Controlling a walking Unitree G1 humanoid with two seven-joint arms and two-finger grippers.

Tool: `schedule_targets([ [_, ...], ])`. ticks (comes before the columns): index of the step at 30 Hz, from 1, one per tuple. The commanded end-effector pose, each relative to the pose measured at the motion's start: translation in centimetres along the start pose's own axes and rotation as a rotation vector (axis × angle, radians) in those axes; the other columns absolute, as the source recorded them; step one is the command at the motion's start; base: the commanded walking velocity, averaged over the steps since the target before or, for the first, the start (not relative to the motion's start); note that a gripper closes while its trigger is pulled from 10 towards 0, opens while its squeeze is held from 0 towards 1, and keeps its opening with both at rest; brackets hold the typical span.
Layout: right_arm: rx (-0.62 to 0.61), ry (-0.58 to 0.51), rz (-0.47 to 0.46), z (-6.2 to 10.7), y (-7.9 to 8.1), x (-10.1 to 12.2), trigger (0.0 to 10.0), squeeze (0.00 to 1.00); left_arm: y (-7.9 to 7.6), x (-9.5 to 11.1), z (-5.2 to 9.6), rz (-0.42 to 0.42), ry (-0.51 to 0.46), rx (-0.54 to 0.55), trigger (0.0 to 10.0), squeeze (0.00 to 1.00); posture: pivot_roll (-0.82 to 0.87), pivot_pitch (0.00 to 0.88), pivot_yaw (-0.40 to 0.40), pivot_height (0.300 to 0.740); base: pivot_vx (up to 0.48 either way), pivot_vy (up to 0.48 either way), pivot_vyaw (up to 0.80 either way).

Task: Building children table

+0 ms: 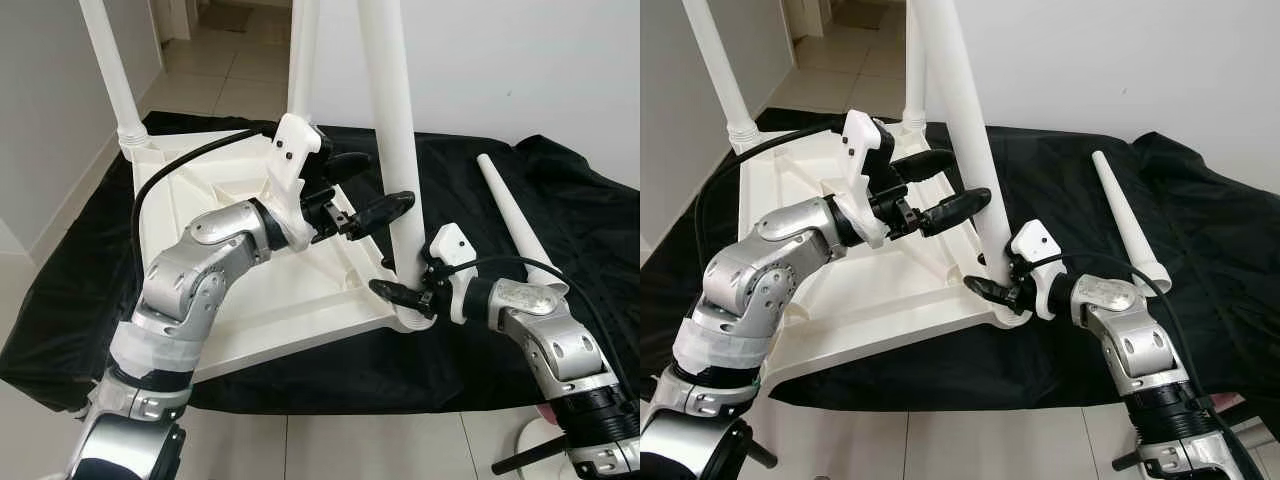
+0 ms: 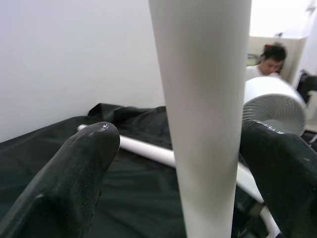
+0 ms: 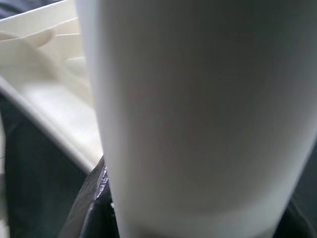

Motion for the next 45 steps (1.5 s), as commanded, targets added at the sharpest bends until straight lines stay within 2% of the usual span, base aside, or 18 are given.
schedule_targets([
  [1,0.049,0.003,0.009,0.0,0.1,0.3,10.0,0.00,-1.6,0.5,0.0,0.017,0.010,-0.245,10.0,0.00,0.01,0.000,-0.072,0.740,0.000,0.000,0.00],
  [6,0.080,0.001,0.014,-0.3,0.0,0.4,10.0,0.00,-1.9,1.3,0.0,0.062,-0.016,-0.294,10.0,0.00,0.01,0.000,-0.072,0.740,0.000,0.000,0.00],
  [7,0.083,0.001,0.015,-0.5,0.0,0.4,10.0,0.00,-2.0,1.4,0.0,0.112,-0.018,-0.318,10.0,0.00,0.01,0.000,-0.071,0.740,0.000,0.000,0.00],
  [9,0.084,0.000,0.015,-0.5,0.0,0.5,10.0,0.00,-2.0,1.5,0.1,0.129,-0.017,-0.328,10.0,0.00,0.01,0.000,-0.071,0.740,0.000,0.000,0.00],
  [10,0.085,-0.004,0.016,-0.6,0.0,0.6,10.0,0.00,-1.9,1.7,0.2,0.168,-0.034,-0.336,0.0,0.00,0.01,0.000,-0.072,0.740,0.000,0.000,0.00],
  [12,0.087,-0.009,0.017,-0.6,0.0,0.7,10.0,0.00,-1.8,2.0,0.3,0.196,-0.049,-0.342,0.0,0.00,0.01,0.000,-0.072,0.740,0.000,0.000,0.00],
  [17,0.091,0.001,0.028,-0.6,-0.2,0.6,10.0,0.00,-1.8,1.8,0.4,0.176,-0.025,-0.343,0.0,0.00,0.01,0.000,-0.074,0.740,0.000,0.000,0.00],
  [25,0.108,0.003,0.031,-0.5,-0.2,0.6,10.0,0.00,-1.9,1.9,0.6,0.205,-0.026,-0.351,0.0,0.00,0.01,0.000,-0.073,0.740,0.000,0.000,0.00],
  [30,0.079,-0.031,0.026,-0.6,-0.5,1.1,10.0,0.00,-1.5,2.4,0.3,0.203,-0.040,-0.297,0.0,0.00,0.01,0.000,-0.067,0.740,0.000,0.000,0.00],
  [31,0.073,-0.040,0.023,-0.6,-0.5,1.2,10.0,0.00,-1.3,2.4,0.1,0.205,-0.039,-0.270,6.9,0.00,0.01,0.000,-0.063,0.740,0.000,0.000,0.00],
  [32,0.069,-0.046,0.013,-0.6,-0.6,1.2,10.0,0.00,-1.1,2.5,-0.1,0.212,-0.036,-0.246,10.0,0.00,0.01,0.000,-0.063,0.740,0.000,0.000,0.00],
  [33,0.069,-0.046,0.013,-0.6,-0.6,1.2,10.0,0.00,-1.1,2.5,-0.1,0.212,-0.036,-0.246,10.0,0.00,0.01,0.000,-0.063,0.740,0.000,0.000,0.00],
  [34,0.067,-0.065,-0.009,-0.6,-0.5,1.4,10.0,1.00,-0.5,2.7,-0.7,0.220,-0.031,-0.183,10.0,0.00,0.01,0.000,-0.063,0.740,0.000,0.000,0.00],
  [40,0.051,-0.079,-0.014,-0.6,-0.5,1.5,10.0,1.00,0.2,3.1,-1.2,0.240,-0.027,-0.104,10.0,0.00,0.00,0.000,-0.059,0.740,0.000,0.000,0.00],
  [41,0.043,-0.088,-0.026,-0.6,-0.6,1.6,10.0,1.00,0.5,3.0,-1.5,0.268,0.002,-0.091,10.0,0.00,0.00,0.000,-0.058,0.740,0.000,0.000,0.00],
  [42,0.038,-0.104,-0.025,-0.6,-0.6,1.9,10.0,0.00,0.7,3.1,-1.8,0.274,0.019,-0.083,10.0,0.00,0.00,0.000,-0.057,0.740,0.000,0.000,0.00],
  [45,0.030,-0.126,-0.022,-0.7,-0.5,2.3,10.0,0.00,0.8,3.3,-2.0,0.291,0.029,-0.088,10.0,0.00,0.00,0.000,-0.057,0.740,0.000,0.000,0.00],
])
Point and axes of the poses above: a point about 5 cm out from each wrist's last joint towards the gripper, its own z axis pointing back from the gripper into the wrist, its own x axis along the axis of the wrist's last joint, y = z × x, the point moved 2 cm from there along -z, pointing out of the wrist towards the gripper, and after that the axes turned 6 degrees about z, right-handed, at the moved point
